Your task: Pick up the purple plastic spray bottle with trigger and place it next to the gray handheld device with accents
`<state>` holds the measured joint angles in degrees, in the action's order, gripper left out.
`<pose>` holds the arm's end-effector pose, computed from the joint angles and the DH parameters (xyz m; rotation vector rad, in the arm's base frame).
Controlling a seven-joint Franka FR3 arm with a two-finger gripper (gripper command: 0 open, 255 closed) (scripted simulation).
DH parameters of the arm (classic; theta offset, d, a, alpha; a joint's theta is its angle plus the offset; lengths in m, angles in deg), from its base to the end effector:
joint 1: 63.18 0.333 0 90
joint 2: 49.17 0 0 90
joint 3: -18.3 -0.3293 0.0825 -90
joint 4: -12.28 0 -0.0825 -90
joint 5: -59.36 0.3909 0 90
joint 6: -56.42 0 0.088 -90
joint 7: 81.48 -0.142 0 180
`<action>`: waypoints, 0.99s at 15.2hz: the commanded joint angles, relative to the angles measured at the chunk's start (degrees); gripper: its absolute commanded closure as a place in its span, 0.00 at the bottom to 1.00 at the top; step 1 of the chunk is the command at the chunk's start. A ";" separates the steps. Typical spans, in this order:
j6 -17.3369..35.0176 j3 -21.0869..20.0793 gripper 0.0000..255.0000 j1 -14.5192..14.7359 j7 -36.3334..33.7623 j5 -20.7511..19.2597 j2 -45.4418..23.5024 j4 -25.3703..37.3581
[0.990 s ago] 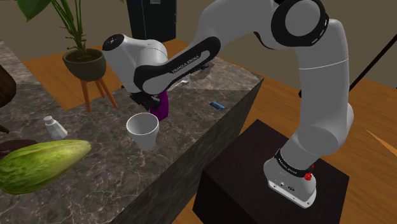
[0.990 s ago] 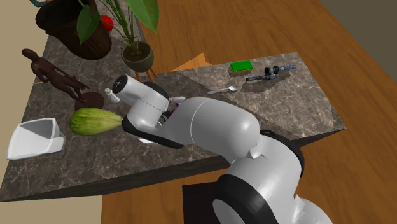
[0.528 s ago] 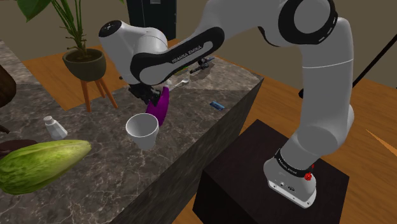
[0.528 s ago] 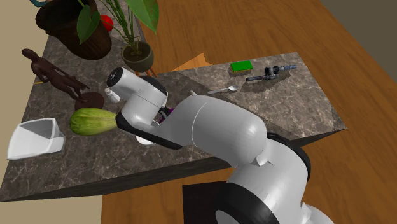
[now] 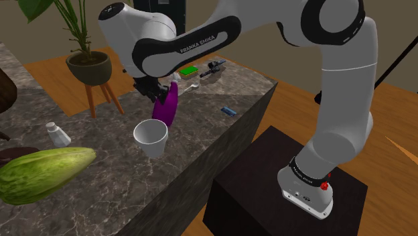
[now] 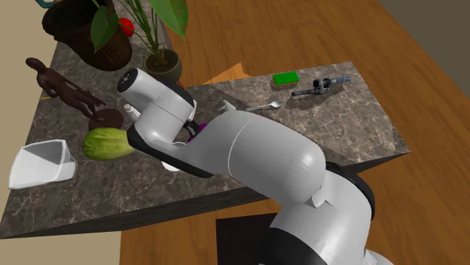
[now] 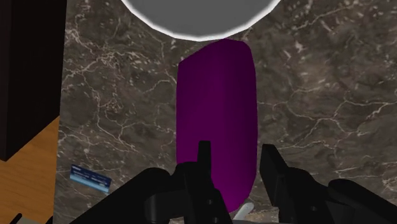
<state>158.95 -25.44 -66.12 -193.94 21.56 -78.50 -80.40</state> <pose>0.5764 0.3252 0.3557 2.4817 -1.4812 0.3342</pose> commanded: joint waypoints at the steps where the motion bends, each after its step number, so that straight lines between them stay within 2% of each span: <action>1: -1.43 -0.27 1.00 0.07 0.72 0.53 0.49 1.22; 15: -9.80 -1.48 1.00 0.71 4.55 2.94 3.06 8.60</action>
<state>149.74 -26.82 -65.39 -189.66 24.29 -75.72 -72.21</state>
